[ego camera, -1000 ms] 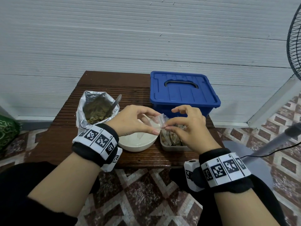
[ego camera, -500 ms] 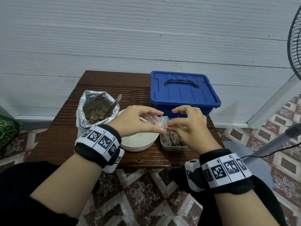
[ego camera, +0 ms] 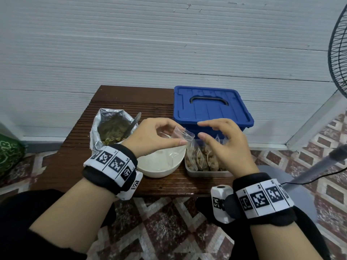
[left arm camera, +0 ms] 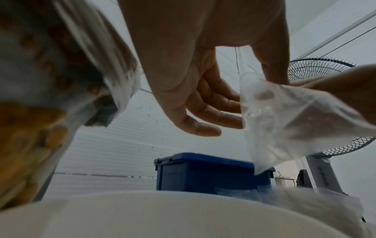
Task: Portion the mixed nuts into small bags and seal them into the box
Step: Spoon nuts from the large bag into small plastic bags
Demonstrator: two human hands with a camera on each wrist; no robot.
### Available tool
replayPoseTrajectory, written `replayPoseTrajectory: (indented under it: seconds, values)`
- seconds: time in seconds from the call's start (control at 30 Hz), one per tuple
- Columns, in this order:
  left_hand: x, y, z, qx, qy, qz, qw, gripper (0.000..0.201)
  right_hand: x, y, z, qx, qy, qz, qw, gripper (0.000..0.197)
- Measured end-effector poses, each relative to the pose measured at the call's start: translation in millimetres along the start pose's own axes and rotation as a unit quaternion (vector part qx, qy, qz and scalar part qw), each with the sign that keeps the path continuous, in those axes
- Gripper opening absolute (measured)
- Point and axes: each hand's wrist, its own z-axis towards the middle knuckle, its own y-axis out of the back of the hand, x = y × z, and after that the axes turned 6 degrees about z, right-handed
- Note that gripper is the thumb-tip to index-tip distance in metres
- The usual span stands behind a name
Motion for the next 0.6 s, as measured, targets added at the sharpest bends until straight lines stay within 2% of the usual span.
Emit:
replayPoseTrajectory:
  seconds: [0.17, 0.37, 0.47, 0.6]
  values:
    - [-23.0, 21.5, -2.7, -0.047, -0.034, -0.008, 0.998, 0.036, 14.2, -6.5, 10.3, -0.045, -0.01, 0.049, 0.998, 0.016]
    - [-31.8, 64.6, -11.1, -0.126, -0.041, 0.014, 0.991, 0.04, 36.3, -37.3, 28.4, -0.029, -0.06, 0.093, 0.993, 0.014]
    - [-25.0, 86.9, -19.8, -0.184, -0.024, 0.011, 0.983, 0.036, 48.4, -61.5, 38.8, 0.01, -0.097, 0.085, 0.992, 0.026]
    - [-12.8, 112.2, -30.9, -0.253, 0.0, 0.009, 0.967, 0.043, 59.4, -94.2, 49.4, 0.069, -0.13, 0.065, 0.987, 0.046]
